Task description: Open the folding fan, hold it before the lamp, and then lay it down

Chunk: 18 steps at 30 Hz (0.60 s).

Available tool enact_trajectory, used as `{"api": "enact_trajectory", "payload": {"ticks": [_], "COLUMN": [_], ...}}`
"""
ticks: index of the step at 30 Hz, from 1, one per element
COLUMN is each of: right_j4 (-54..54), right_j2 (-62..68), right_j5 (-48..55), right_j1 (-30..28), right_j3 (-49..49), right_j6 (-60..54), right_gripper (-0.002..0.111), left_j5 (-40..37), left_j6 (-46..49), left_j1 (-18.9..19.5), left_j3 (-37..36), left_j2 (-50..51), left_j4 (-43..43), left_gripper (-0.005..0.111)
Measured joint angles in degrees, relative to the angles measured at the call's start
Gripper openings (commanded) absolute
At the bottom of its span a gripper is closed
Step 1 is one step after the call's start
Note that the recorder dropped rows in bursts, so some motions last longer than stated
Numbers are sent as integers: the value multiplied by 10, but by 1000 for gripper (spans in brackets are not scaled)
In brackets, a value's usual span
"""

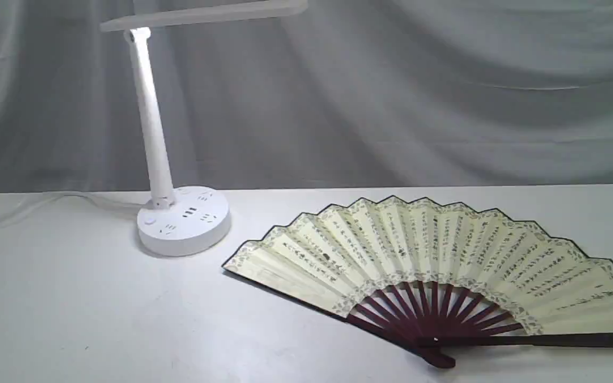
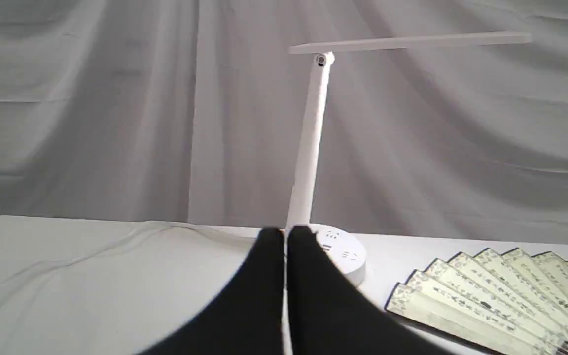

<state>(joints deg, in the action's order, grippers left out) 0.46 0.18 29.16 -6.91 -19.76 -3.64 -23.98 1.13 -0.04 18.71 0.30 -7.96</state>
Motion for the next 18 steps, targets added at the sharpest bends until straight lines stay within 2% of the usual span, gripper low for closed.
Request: {"api": "enact_trajectory", "payload": {"ticks": [6, 11, 14, 18], "right_j4": [20, 23, 17, -15], "right_j2": [0, 1, 1, 1], "right_j5": [-152, -188, -195, -162], "right_j1": [0, 0, 0, 0], "right_j3": [83, 141, 184, 195], "right_j6": [0, -1, -3, -16], "right_gripper": [0, 0, 0, 0], "left_j5": [116, 190, 203, 175], "left_j6": [0, 2, 3, 9], "left_j1": [0, 0, 0, 0], "left_j3": [-92, -155, -181, -184], "left_j2": [-1, -1, -1, -1], "left_j4": [-2, -2, 14, 80], "left_gripper": [0, 0, 0, 0]}}
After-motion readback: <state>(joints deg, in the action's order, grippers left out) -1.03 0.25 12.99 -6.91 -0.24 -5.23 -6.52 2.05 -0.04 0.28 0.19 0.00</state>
